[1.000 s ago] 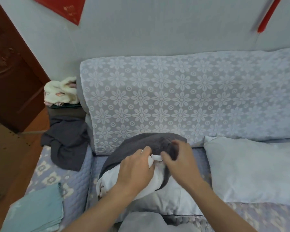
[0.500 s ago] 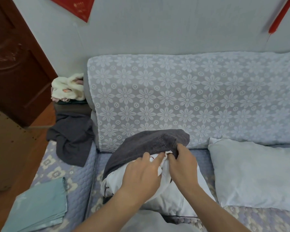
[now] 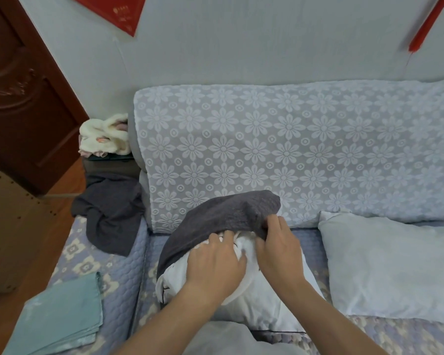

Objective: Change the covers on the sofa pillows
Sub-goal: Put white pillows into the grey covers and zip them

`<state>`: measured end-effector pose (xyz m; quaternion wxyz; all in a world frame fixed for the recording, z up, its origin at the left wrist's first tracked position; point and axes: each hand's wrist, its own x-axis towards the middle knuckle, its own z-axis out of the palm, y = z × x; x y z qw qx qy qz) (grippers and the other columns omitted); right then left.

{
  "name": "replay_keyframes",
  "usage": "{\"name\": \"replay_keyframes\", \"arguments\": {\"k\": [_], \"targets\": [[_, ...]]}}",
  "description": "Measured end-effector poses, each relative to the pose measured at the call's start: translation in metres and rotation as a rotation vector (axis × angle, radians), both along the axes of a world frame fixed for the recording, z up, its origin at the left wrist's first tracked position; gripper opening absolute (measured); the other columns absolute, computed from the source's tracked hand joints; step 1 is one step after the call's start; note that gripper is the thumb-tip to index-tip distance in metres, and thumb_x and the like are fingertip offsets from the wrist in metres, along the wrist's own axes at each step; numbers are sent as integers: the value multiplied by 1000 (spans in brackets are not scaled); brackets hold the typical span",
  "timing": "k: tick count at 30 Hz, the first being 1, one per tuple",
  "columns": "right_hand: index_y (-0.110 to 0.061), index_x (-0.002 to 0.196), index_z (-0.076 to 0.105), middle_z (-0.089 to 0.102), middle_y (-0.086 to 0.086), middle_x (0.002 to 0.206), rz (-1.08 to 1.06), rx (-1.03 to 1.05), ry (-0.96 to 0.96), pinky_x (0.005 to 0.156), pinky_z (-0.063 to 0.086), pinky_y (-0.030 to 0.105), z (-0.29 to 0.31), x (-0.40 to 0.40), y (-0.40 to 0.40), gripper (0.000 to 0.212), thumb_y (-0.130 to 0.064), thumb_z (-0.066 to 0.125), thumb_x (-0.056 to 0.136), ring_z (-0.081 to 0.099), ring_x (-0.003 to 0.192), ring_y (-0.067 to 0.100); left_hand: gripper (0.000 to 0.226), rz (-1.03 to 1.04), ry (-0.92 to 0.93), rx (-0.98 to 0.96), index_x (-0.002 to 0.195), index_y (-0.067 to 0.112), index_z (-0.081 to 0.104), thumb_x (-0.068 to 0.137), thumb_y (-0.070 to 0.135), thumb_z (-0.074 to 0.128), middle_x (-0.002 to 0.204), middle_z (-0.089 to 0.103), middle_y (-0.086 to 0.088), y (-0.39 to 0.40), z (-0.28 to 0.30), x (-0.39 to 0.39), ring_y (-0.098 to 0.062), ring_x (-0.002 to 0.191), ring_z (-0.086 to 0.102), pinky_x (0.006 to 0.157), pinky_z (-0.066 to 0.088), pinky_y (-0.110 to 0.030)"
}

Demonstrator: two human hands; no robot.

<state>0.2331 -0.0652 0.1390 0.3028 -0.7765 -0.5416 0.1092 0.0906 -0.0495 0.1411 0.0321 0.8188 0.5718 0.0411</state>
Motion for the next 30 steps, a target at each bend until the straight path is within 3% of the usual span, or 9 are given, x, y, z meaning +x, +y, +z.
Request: {"name": "replay_keyframes", "arguments": {"k": [3,6,10,13,17,22,24,27,30], "targets": [[-20,84,44,55,-3,72,-49,10,171,56,36,30,3,-3,1,17,-6,46,94,53,66,15,47,-71,50,21,112,31,62,82,63,47,76,64,-1,-8,-1,6,-21,55,65,49,30,-29],[-21,84,47,55,-5,67,-3,87,267,55,34,32,12,-16,-6,15,-10,47,95,53,64,16,36,42,98,-64,113,23,64,97,48,42,103,71,-5,11,2,3,-26,92,70,67,41,-34],[-29,73,37,50,-4,56,226,33,334,53,39,39,11,-33,-29,19,-28,47,89,50,55,17,33,113,202,-193,116,18,70,99,26,44,121,69,-8,40,7,-20,-30,112,66,89,52,-36],[-33,77,30,49,-5,59,287,-124,210,55,40,40,-14,-27,-26,34,-22,58,93,49,56,19,36,219,2,-334,116,16,68,100,37,44,123,66,-11,35,4,-31,-34,113,63,91,49,-37],[-27,102,44,63,-1,76,9,-190,373,59,48,37,-26,-20,-8,25,-10,57,87,60,70,20,55,298,-306,-391,110,14,65,93,63,47,118,65,-12,7,0,-17,-35,108,61,88,47,-38],[-18,67,41,52,9,75,-72,-35,470,60,34,34,-15,-6,11,21,1,42,78,46,70,23,63,11,-765,-604,128,56,33,84,39,74,127,40,29,-18,-1,-17,16,120,37,105,30,-12],[-18,63,34,44,5,75,-80,20,533,63,32,32,-9,2,15,20,-1,39,73,38,68,18,90,-93,-734,-665,148,51,17,82,36,77,137,28,37,-25,-14,-25,27,125,24,105,19,-2],[-4,74,50,56,7,76,-25,-21,574,64,41,39,-3,-4,9,17,9,40,81,49,70,22,100,-114,-418,-376,154,40,16,74,68,68,140,26,17,-23,-34,-29,-9,133,27,111,27,-24],[-7,84,58,64,5,81,-3,-27,565,71,46,34,7,-15,7,23,8,41,86,55,74,15,98,-83,-198,-186,154,33,20,72,76,53,142,32,2,-21,-51,-18,-21,128,34,109,35,-37]]}}
